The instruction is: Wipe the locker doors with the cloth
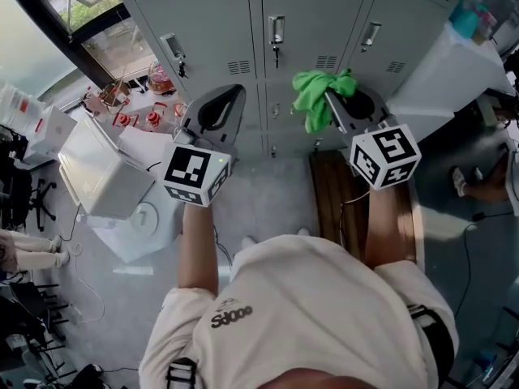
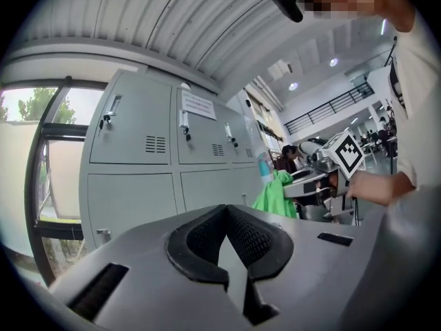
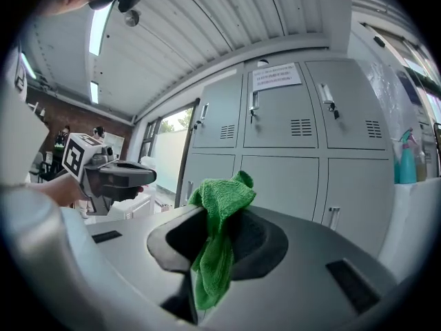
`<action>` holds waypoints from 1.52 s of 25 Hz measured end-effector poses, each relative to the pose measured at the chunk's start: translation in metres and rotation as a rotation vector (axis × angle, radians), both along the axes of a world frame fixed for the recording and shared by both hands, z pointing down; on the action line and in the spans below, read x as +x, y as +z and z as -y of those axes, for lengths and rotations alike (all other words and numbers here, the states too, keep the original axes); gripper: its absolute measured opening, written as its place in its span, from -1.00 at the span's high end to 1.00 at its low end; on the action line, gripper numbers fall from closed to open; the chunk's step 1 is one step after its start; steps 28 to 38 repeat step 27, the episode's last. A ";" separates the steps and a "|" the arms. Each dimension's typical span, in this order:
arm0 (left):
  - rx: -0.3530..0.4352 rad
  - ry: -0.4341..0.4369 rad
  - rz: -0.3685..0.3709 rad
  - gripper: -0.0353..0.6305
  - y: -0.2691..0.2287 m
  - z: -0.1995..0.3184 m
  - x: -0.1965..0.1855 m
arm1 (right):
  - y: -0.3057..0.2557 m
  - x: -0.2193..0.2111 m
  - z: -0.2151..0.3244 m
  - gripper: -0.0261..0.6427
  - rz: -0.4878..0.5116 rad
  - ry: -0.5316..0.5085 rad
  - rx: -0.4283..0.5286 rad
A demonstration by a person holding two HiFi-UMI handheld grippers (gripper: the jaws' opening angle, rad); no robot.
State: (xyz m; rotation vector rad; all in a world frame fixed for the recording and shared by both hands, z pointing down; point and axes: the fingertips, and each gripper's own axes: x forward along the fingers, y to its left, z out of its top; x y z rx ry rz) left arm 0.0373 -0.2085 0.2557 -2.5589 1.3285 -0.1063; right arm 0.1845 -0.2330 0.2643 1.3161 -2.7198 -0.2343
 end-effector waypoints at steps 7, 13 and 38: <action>0.002 0.009 -0.003 0.85 0.004 0.006 0.003 | 0.008 0.001 0.005 0.74 -0.014 0.010 -0.008; -0.025 0.023 0.008 0.85 0.015 0.012 0.006 | 0.020 0.008 0.011 0.74 -0.027 0.048 -0.028; -0.029 0.072 0.015 0.85 0.014 0.005 0.021 | 0.017 0.012 0.003 0.74 -0.014 0.042 -0.023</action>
